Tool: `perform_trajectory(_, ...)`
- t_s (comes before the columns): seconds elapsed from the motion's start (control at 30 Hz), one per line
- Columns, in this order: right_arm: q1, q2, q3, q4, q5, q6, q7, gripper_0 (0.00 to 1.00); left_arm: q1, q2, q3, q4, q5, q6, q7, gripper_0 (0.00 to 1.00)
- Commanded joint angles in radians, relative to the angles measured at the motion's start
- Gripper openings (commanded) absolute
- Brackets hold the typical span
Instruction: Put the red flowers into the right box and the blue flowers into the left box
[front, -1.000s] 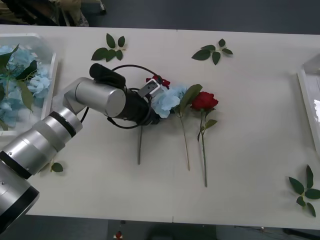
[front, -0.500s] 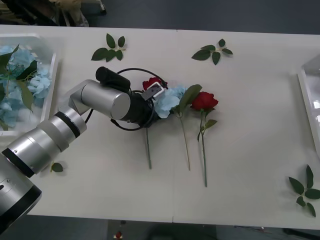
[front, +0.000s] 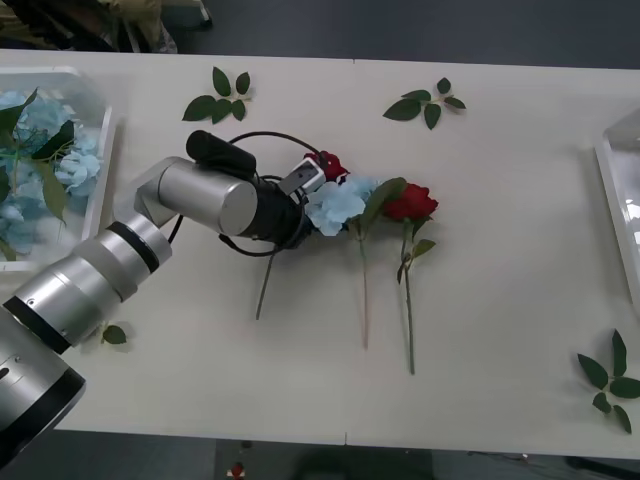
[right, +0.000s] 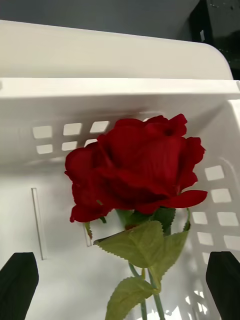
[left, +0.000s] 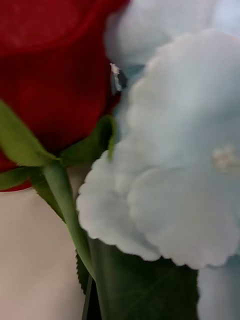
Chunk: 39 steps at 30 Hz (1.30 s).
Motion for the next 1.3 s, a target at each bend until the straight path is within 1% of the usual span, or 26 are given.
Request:
perform_trajectory(0.03, -0.021, -0.031, 0.005, -0.014, -0.045, -0.003, 0.080, 0.99, -0.023, 0.054, 0.060, -0.008, -0.011, -0.009, 0.057, 0.00)
perform_trajectory(0.13, -0.021, -0.031, 0.003, -0.021, -0.093, 0.000, 0.131, 0.99, -0.022, 0.081, 0.104, -0.008, -0.008, -0.009, 0.055, 0.00)
perform_trajectory(0.23, -0.021, -0.031, -0.006, -0.037, -0.136, 0.032, 0.172, 0.99, -0.022, 0.112, 0.150, -0.011, 0.007, -0.008, 0.051, 0.00)
perform_trajectory(0.4, -0.021, -0.033, -0.041, -0.126, -0.212, 0.159, 0.197, 0.99, -0.022, 0.150, 0.224, -0.045, 0.037, -0.005, 0.045, 0.00)
perform_trajectory(0.43, -0.020, -0.031, -0.049, -0.158, -0.237, 0.202, 0.198, 0.99, -0.022, 0.158, 0.241, -0.045, 0.073, -0.005, 0.043, 0.00)
perform_trajectory(0.53, -0.014, -0.033, -0.061, -0.215, -0.317, 0.273, 0.206, 0.99, -0.022, 0.179, 0.274, -0.045, 0.167, -0.003, 0.025, 0.00)
perform_trajectory(0.6, 0.002, -0.033, -0.071, -0.273, -0.372, 0.324, 0.211, 0.99, -0.022, 0.193, 0.307, -0.046, 0.265, 0.005, -0.049, 0.00)
perform_trajectory(0.7, 0.043, -0.033, -0.092, -0.370, -0.430, 0.377, 0.214, 0.99, -0.019, 0.204, 0.374, -0.048, 0.417, 0.077, -0.156, 0.00)
perform_trajectory(0.77, 0.083, -0.033, -0.117, -0.452, -0.481, 0.413, 0.211, 0.99, 0.001, 0.204, 0.438, -0.057, 0.514, 0.132, -0.248, 0.00)
perform_trajectory(0.9, 0.169, -0.033, -0.170, -0.577, -0.608, 0.448, 0.211, 0.99, 0.084, 0.204, 0.538, -0.144, 0.609, 0.189, -0.377, 0.00)
perform_trajectory(0.93, 0.204, -0.033, -0.195, -0.618, -0.654, 0.459, 0.214, 0.99, 0.128, 0.206, 0.566, -0.201, 0.632, 0.196, -0.405, 0.00)
perform_trajectory(0.97, 0.218, -0.033, -0.204, -0.636, -0.674, 0.462, 0.214, 0.99, 0.148, 0.204, 0.577, -0.226, 0.638, 0.196, -0.412, 0.00)
perform_trajectory(1.13, 0.344, -0.033, -0.288, -0.779, -0.849, 0.500, 0.224, 0.99, 0.335, 0.209, 0.626, -0.494, 0.659, 0.195, -0.417, 0.00)
perform_trajectory(1.3, 0.427, -0.033, -0.327, -0.845, -1.019, 0.505, 0.240, 0.99, 0.487, 0.207, 0.638, -0.709, 0.658, 0.176, -0.417, 0.00)
